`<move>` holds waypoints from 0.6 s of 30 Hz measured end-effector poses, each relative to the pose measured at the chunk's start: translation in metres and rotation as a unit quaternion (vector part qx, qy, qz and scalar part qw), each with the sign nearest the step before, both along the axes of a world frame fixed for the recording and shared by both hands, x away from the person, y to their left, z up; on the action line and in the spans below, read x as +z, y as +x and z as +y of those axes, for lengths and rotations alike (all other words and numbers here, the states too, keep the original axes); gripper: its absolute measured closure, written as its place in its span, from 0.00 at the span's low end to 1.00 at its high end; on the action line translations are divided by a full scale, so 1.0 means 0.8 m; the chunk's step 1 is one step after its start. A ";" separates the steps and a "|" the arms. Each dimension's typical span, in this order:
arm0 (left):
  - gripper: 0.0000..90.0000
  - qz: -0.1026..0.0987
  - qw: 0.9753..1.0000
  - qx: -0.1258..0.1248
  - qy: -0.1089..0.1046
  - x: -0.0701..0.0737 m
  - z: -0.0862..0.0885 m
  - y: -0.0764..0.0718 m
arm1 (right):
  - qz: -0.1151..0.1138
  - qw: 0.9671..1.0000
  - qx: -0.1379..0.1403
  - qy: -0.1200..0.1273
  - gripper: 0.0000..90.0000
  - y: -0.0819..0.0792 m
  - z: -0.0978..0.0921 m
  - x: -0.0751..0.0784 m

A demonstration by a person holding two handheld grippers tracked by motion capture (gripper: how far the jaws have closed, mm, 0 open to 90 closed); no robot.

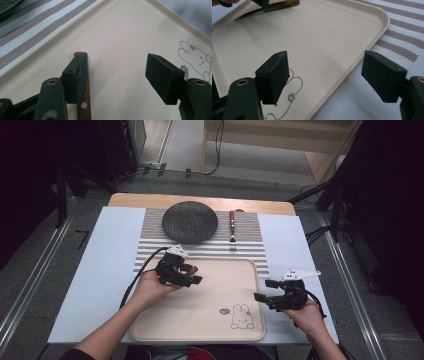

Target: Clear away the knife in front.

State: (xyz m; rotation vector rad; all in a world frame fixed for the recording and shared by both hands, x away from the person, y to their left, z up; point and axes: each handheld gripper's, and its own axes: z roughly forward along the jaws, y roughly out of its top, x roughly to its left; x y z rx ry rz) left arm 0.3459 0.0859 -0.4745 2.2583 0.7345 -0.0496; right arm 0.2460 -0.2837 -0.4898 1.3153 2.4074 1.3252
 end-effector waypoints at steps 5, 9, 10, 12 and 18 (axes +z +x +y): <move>0.51 0.005 1.000 -0.006 0.018 -0.004 -0.012 0.000 | 0.000 1.000 0.001 0.000 0.23 0.000 -0.001 0.000; 0.83 0.008 1.000 -0.008 0.020 -0.010 -0.015 0.003 | -0.001 1.000 0.002 0.000 0.23 0.000 -0.001 0.000; 0.89 0.003 1.000 -0.007 0.029 -0.012 -0.016 0.004 | -0.001 1.000 0.001 0.000 0.23 0.000 -0.001 0.000; 1.00 0.004 0.999 -0.007 0.036 -0.016 -0.016 0.006 | 0.000 1.000 0.001 0.000 0.23 -0.001 -0.001 0.001; 1.00 0.005 0.999 0.001 0.046 -0.025 -0.015 0.012 | -0.001 1.000 0.001 -0.001 0.23 -0.001 -0.001 0.001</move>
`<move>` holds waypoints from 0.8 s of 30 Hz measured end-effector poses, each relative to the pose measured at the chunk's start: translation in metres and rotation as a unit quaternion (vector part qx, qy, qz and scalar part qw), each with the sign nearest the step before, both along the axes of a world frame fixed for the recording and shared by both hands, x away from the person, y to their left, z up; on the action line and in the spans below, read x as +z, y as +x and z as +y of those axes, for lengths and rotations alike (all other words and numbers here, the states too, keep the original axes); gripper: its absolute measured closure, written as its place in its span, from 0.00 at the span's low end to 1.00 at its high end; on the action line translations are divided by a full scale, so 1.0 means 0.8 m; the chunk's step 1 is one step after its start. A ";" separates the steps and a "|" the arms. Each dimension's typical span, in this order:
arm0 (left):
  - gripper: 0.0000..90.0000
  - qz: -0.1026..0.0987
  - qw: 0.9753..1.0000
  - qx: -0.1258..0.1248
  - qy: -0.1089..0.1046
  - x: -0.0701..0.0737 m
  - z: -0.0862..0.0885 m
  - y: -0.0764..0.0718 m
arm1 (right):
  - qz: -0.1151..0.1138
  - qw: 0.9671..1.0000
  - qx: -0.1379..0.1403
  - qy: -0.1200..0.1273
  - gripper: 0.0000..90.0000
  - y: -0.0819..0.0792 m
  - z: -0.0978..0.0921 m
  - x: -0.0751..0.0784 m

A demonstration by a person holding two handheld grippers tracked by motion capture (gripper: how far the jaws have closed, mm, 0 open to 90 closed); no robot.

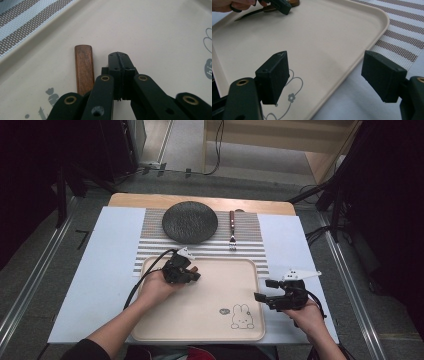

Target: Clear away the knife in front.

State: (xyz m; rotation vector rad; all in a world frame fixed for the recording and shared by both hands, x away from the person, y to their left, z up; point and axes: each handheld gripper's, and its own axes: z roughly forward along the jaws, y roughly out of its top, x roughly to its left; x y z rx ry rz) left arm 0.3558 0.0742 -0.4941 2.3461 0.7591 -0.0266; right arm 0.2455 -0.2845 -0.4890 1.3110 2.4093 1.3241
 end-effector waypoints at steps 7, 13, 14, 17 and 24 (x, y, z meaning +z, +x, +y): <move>1.00 -0.004 1.000 0.015 0.001 0.000 0.008 0.008 | 0.000 1.000 0.000 0.001 0.23 0.000 0.000 0.000; 1.00 -0.005 1.000 0.028 0.004 0.001 0.017 0.013 | 0.000 1.000 0.001 0.000 0.23 0.000 0.000 0.000; 1.00 -0.006 1.000 0.029 0.004 0.001 0.018 0.014 | 0.000 1.000 0.001 0.000 0.23 0.000 0.000 0.000; 1.00 -0.007 0.999 0.037 0.006 0.002 0.023 0.018 | 0.000 1.000 0.001 0.001 0.23 0.000 0.000 0.000; 1.00 -0.008 0.999 0.052 0.008 0.003 0.035 0.025 | 0.001 1.000 0.002 0.000 0.23 0.000 0.001 0.000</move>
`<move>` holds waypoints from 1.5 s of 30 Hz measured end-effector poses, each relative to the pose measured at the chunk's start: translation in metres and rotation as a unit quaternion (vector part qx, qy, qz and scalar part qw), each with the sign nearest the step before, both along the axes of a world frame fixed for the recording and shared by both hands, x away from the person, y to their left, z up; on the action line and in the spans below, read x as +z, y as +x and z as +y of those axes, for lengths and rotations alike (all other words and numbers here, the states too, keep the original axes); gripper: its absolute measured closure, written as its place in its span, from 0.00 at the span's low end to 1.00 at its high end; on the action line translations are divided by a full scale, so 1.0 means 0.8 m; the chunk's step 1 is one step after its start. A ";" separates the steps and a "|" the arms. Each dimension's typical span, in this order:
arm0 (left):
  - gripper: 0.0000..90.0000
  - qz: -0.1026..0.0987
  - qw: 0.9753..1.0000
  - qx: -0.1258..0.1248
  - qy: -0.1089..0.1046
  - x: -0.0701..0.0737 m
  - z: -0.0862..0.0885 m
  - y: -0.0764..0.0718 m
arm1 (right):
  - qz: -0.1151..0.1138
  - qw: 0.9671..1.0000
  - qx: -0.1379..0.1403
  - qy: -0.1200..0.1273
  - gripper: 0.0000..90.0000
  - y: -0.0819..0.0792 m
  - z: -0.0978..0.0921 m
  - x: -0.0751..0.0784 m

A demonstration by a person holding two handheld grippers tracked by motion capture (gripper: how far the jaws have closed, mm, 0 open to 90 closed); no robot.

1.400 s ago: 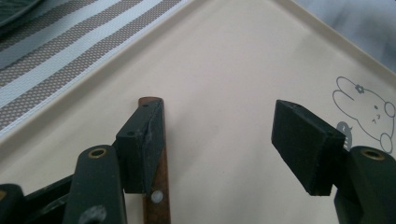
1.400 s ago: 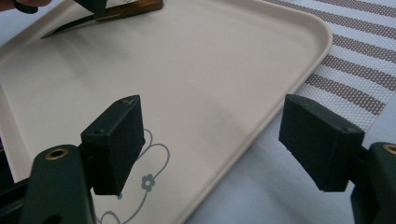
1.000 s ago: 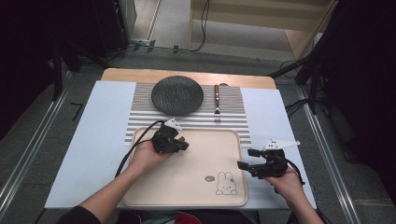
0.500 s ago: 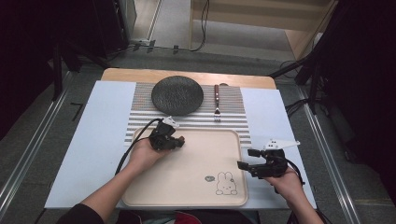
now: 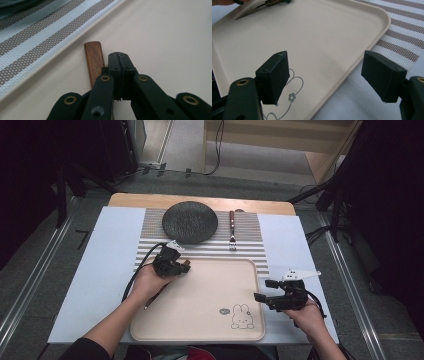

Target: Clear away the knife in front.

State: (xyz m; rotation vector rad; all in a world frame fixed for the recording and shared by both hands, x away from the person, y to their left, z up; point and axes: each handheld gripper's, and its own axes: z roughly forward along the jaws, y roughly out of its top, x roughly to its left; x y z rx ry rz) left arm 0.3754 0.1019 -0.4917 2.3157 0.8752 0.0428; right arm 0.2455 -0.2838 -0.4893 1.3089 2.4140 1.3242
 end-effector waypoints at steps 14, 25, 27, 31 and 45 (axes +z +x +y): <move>1.00 0.003 1.000 0.026 0.004 0.002 0.028 0.008 | 0.000 1.000 0.000 0.001 0.23 0.000 0.001 0.001; 1.00 0.015 0.999 0.038 -0.006 0.002 0.062 0.011 | -0.001 1.000 0.001 0.002 0.23 0.000 0.001 0.001; 1.00 0.013 0.999 0.041 -0.004 0.003 0.068 0.010 | -0.002 1.000 0.001 0.002 0.23 0.000 0.001 0.001; 1.00 0.014 0.999 0.045 0.002 0.005 0.076 0.008 | 0.000 1.000 0.001 0.001 0.23 0.001 0.001 0.001; 1.00 0.030 0.997 0.065 -0.010 0.004 0.096 0.003 | -0.002 1.000 0.002 0.000 0.23 0.001 0.001 0.000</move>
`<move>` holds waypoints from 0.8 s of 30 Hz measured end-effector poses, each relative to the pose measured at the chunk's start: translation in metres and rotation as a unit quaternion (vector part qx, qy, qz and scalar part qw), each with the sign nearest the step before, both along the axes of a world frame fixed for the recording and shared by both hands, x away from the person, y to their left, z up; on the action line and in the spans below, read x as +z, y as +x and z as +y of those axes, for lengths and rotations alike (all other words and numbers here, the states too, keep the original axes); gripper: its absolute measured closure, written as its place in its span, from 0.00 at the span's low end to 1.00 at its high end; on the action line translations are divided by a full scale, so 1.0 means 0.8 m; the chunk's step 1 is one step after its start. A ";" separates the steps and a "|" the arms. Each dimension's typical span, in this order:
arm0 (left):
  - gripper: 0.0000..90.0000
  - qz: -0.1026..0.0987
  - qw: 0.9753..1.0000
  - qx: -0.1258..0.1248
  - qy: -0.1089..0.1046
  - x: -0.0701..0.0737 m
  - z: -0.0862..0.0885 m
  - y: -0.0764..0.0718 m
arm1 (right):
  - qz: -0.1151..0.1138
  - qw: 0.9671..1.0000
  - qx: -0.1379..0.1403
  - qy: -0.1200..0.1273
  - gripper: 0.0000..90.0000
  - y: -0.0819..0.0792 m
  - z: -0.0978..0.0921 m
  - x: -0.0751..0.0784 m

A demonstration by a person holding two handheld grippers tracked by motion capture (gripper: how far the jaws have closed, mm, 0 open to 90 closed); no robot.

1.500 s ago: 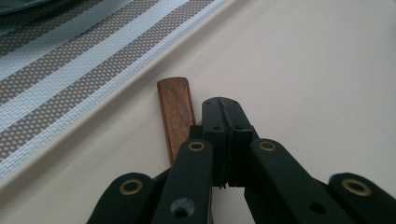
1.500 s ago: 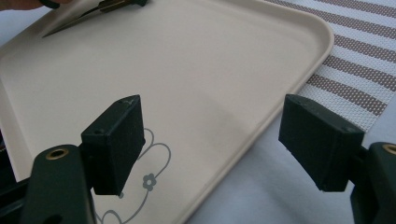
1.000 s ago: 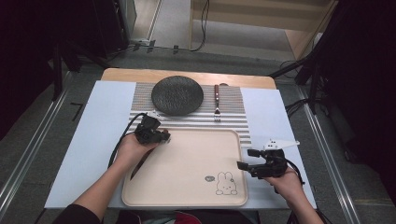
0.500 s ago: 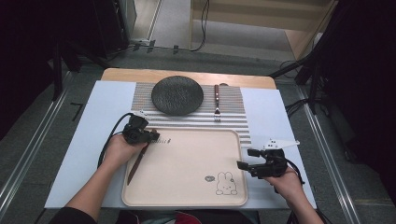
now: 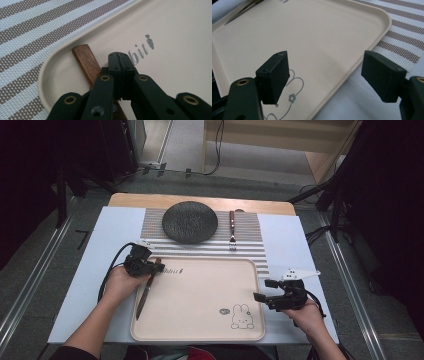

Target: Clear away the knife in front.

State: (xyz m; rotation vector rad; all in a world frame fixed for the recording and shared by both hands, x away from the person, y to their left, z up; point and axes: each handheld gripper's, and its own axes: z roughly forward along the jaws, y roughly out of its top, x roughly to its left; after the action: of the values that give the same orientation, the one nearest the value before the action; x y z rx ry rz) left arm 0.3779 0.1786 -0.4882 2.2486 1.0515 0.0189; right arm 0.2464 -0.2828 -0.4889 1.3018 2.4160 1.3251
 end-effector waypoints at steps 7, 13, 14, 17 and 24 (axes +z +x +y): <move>0.93 0.011 1.000 -0.005 -0.028 0.004 0.000 -0.001 | -0.002 1.000 0.002 0.004 0.23 0.000 0.001 0.000; 0.79 0.011 0.997 -0.014 -0.077 0.020 -0.001 -0.011 | -0.006 1.000 0.003 0.015 0.23 0.000 0.000 0.001; 0.76 0.008 0.996 -0.017 -0.082 0.023 -0.001 -0.013 | -0.008 1.000 0.002 0.016 0.23 0.000 0.000 0.002; 0.65 0.000 0.995 -0.022 -0.093 0.029 -0.001 -0.020 | -0.007 1.000 0.001 0.015 0.23 0.000 0.001 0.001; 0.49 -0.006 0.993 -0.027 -0.110 0.035 0.006 -0.035 | -0.007 1.000 -0.001 0.022 0.23 0.004 0.001 0.003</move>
State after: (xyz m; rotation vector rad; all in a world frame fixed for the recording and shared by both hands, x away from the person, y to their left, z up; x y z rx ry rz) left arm 0.3503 0.1833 -0.4599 2.0733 0.9371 -0.1031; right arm 0.2496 -0.2821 -0.4866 1.3001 2.3877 1.3910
